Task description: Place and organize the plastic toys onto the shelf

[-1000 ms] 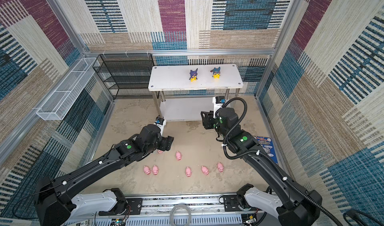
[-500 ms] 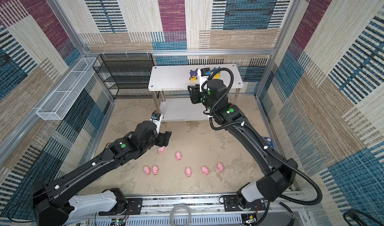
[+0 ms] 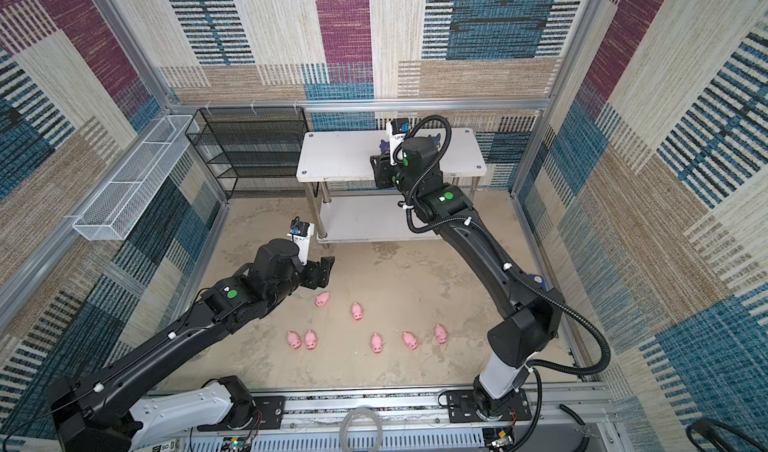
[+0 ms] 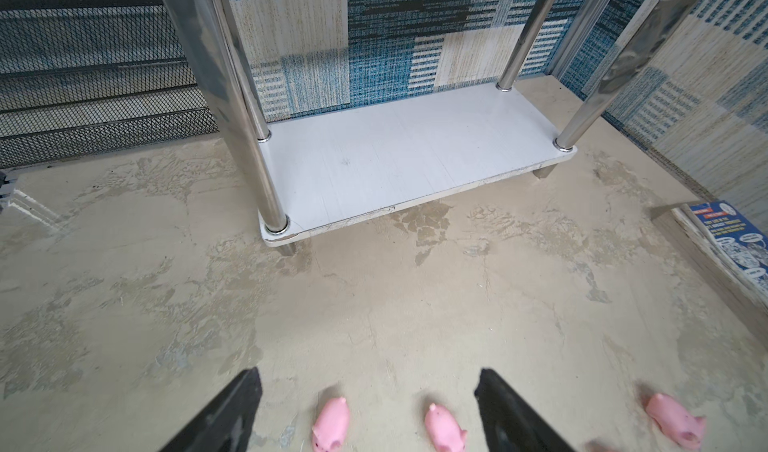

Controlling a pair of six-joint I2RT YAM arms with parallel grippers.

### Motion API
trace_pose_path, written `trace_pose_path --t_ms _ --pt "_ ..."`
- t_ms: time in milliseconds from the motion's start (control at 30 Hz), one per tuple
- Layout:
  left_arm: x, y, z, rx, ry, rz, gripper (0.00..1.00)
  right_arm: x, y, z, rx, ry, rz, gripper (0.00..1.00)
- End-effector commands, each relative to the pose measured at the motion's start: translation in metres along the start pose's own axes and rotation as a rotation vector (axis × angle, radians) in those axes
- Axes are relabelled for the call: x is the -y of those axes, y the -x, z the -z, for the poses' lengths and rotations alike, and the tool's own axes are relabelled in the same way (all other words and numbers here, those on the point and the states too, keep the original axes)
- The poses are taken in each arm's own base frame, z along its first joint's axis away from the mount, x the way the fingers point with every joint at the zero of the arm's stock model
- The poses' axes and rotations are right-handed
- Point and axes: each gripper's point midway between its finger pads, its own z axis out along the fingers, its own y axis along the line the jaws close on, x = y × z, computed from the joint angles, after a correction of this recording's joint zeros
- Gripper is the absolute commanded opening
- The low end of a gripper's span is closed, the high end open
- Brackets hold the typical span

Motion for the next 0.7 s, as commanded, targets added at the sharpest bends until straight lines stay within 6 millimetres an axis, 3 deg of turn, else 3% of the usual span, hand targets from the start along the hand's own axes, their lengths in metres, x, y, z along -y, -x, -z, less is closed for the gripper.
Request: trace_pose_path --t_ms 0,667 --pt "-0.004 0.003 0.002 0.017 0.014 -0.02 0.86 0.001 -0.002 -0.003 -0.007 -0.003 -0.015 0.43" --pt "-0.005 0.002 -0.003 0.007 0.021 -0.02 0.86 0.018 -0.018 -0.026 -0.058 -0.039 -0.024 0.45"
